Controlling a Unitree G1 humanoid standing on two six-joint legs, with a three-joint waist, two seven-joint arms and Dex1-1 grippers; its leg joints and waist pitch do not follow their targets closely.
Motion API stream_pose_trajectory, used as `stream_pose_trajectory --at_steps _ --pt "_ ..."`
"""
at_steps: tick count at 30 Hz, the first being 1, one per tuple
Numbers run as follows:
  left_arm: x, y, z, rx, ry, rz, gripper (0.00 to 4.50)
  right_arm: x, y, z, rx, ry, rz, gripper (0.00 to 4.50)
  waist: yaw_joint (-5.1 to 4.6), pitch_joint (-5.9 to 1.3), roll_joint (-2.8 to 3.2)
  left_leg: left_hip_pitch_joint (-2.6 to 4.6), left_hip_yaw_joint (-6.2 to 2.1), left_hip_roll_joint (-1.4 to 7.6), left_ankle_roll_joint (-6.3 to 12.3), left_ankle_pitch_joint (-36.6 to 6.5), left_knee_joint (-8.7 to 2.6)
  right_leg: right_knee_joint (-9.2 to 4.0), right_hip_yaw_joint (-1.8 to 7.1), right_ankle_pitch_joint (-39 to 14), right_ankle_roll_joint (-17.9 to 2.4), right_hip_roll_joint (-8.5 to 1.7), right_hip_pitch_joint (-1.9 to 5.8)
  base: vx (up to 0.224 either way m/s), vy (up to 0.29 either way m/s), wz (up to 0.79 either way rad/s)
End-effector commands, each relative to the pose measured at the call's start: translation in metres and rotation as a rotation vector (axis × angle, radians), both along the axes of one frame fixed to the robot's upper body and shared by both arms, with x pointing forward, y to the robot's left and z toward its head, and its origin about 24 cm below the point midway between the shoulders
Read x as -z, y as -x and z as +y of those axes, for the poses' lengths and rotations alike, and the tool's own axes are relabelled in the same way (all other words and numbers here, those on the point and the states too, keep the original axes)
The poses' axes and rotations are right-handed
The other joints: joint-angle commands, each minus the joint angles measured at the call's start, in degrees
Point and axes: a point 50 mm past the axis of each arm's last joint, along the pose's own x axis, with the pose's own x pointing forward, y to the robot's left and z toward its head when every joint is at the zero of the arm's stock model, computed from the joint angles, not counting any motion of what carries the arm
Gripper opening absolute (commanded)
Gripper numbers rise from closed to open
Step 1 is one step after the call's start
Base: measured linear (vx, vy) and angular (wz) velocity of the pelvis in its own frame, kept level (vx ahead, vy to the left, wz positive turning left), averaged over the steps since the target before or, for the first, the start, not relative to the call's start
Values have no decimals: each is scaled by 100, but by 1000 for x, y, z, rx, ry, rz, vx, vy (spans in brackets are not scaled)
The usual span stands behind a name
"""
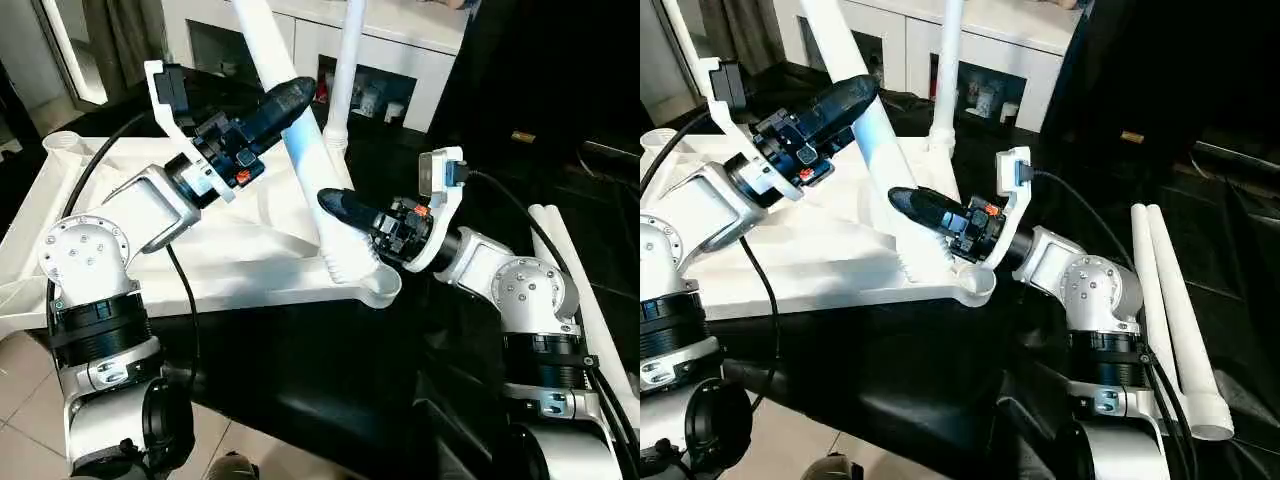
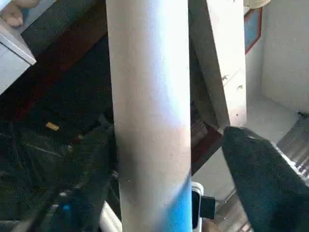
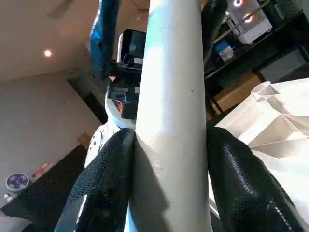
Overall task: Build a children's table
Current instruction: Rotate table base
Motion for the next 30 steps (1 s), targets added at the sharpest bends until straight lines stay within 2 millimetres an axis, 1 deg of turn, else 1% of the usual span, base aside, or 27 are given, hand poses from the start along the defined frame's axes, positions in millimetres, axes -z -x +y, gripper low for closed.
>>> stream_pose_trajectory --at_steps 1,2,3,4,5,6,7,10,12,13,15,16,18,20,22,23,24,26,27,28,29,30 --pt "-2 1 -6 34 -11 1 354 -3 3 -3 13 11 -22 190 15 -555 146 48 -74 179 -289 -718 -388 -468 307 -994 -637 -475 389 0 0 0" --pt "-1 2 -6 37 -14 1 329 -3 3 -3 12 13 -22 190 15 -555 148 44 -76 180 -293 -713 -390 -464 308 -980 -637 -477 392 0 0 0" --pt "-1 2 -7 39 -17 1 329 -2 3 -2 11 15 -21 190 17 -554 150 46 -75 182 -291 -724 -390 -467 308 -985 -633 -476 391 0 0 0" --pt "-1 2 -7 39 -20 1 320 -2 3 -2 10 20 -20 190 14 -559 154 47 -76 179 -292 -733 -387 -464 304 -981 -644 -476 393 0 0 0" --pt "-1 2 -7 40 -21 2 307 -1 3 -2 10 23 -19 190 12 -555 146 43 -76 181 -293 -744 -388 -467 305 -996 -642 -478 395 0 0 0" --pt "-1 3 -7 42 -19 1 307 -1 3 -1 10 25 -19 190 15 -551 152 49 -74 179 -299 -769 -389 -472 305 -1046 -638 -479 390 0 0 0" --pt "-1 4 -7 49 -16 -6 285 0 3 -1 6 26 -18 190 13 -549 143 45 -75 179 -298 -778 -391 -475 305 -1077 -630 -479 393 0 0 0" --pt "-1 6 -8 58 -39 -21 276 1 3 0 -1 29 -14 190 15 -554 153 48 -79 181 -299 -768 -390 -469 304 -1065 -623 -480 392 0 0 0" --pt "1 8 -9 64 -57 -29 255 3 4 0 -4 39 -12 190 19 -558 154 48 -79 186 -302 -742 -390 -461 306 -1002 -640 -480 392 0 0 0" --pt "1 8 -9 66 -63 -31 237 4 4 0 -5 43 -11 190 20 -560 153 50 -83 192 -306 -733 -391 -452 305 -965 -654 -481 393 0 0 0" --pt "2 9 -10 66 -85 -36 232 4 4 0 -6 45 -11 190 21 -559 162 47 -78 183 -294 -719 -386 -452 304 -892 -682 -476 391 0 0 0" --pt "3 9 -11 66 -91 -36 223 4 4 0 -4 47 -12 190 22 -557 155 49 -76 182 -290 -741 -388 -459 304 -928 -676 -475 391 0 0 0" --pt "3 9 -11 59 -102 -34 201 6 3 0 13 61 -17 190 23 -554 167 48 -80 185 -318 -808 -391 -467 305 -1036 -658 -487 396 0 0 0" --pt "3 8 -11 51 -106 -35 201 7 1 0 40 77 -29 190 21 -553 170 49 -78 182 -323 -818 -389 -472 306 -1072 -641 -484 391 0 0 0" --pt "3 6 -11 38 -108 -33 191 9 -4 -1 101 115 -53 189 20 -558 168 50 -78 183 -333 -791 -386 -467 306 -1061 -625 -485 387 0 0 0" --pt "3 6 -11 37 -110 -34 191 9 -4 0 104 116 -53 224 15 -557 165 50 -77 181 -332 -789 -385 -466 306 -1050 -631 -484 390 0 0 0" --pt "3 4 -11 24 -120 -37 191 10 -7 0 135 128 -54 244 16 -559 176 47 -80 179 -330 -788 -385 -462 306 -1040 -639 -482 394 0 0 0" --pt "3 2 -12 -1 -138 -41 188 11 -11 0 180 150 -51 264 3 -557 175 55 -85 191 -347 -768 -396 -458 303 -1001 -638 -479 376 0 0 0" --pt "3 -1 -12 -35 -184 -53 188 12 -13 1 201 179 -67 278 4 -561 183 63 -85 185 -359 -760 -391 -453 302 -989 -643 -476 376 0 0 0" --pt "8 -5 -14 -95 -320 -69 188 12 -20 5 312 327 -169 293 13 -551 198 64 -99 198 -389 -816 -409 -478 298 -1106 -535 -487 364 0 0 0" --pt "12 -9 -15 -157 -418 -76 188 10 -23 8 369 375 -222 301 -4 -547 196 68 -98 194 -419 -853 -412 -476 298 -1183 -466 -476 360 0 0 0" --pt "14 -12 -15 -197 -480 -81 187 8 -24 9 404 399 -254 304 -19 -550 195 73 -97 189 -464 -855 -415 -472 307 -1225 -381 -476 363 0 0 0"
